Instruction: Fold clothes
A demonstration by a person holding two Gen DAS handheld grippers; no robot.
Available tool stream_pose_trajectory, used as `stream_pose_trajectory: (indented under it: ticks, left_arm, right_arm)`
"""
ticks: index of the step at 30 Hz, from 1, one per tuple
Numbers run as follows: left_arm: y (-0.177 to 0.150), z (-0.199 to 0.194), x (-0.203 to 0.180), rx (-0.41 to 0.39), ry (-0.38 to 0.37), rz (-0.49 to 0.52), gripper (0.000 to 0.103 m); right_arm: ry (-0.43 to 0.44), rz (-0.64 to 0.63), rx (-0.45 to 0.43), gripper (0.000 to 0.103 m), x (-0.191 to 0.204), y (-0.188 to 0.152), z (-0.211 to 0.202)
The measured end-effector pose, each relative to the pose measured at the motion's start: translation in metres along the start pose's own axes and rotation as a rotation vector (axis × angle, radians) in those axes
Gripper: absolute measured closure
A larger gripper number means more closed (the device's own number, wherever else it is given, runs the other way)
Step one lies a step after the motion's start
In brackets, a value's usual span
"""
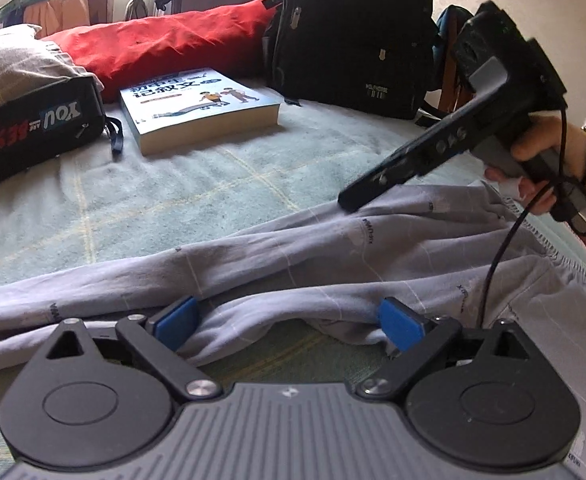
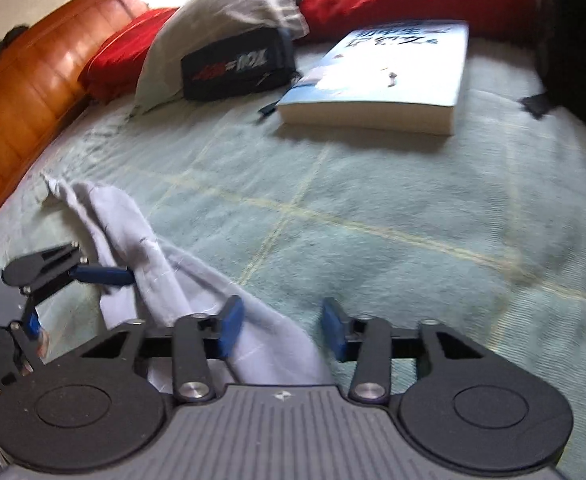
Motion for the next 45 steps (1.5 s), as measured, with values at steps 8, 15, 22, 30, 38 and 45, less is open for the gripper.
stream_pose_trajectory:
  ticks: [8,15,22,30,38,45]
  left_arm:
    - [0.003,-0.005,0.0,-0.017,0.007,0.011,0.006]
    - [0.004,-0.005,0.005,-0.024,0.015,-0.002,0.006]
    - [0.007,-0.009,0.008,-0.04,0.018,-0.009,0.006]
    - [0.006,-0.01,0.01,-0.041,0.024,-0.021,0.006]
    - [0.005,-0.011,0.004,-0.038,0.01,0.001,0.006]
    - [0.004,-0.009,0.002,-0.034,0.005,0.014,0.006]
  right_arm:
    - [-0.088,-0.164,-0.013,0.099,0.02,-0.004,-0.002]
    - [-0.217,-0.145,-0.089,0.099,0.0,0.026,-0.004]
    - [-0.342,-0.12,-0.11,0.1,-0.026,0.038,0.007]
    - [-0.35,-0.017,-0.142,0.093,-0.042,0.04,0.0]
    - [-0.437,-0.027,-0.193,0.054,-0.06,0.016,-0.08]
    - [-0.442,-0.01,-0.165,0.039,-0.069,-0.041,-0.11]
Point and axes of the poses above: each gripper's, at about its wrist camera, not at the fingertips, and z roughly the way its jaws point, x to its left, y to its top, the point moved 9 cm from there along z, roughly the way its jaws point, and after that the axes turned 12 degrees about -x, right-handed, at the moved point
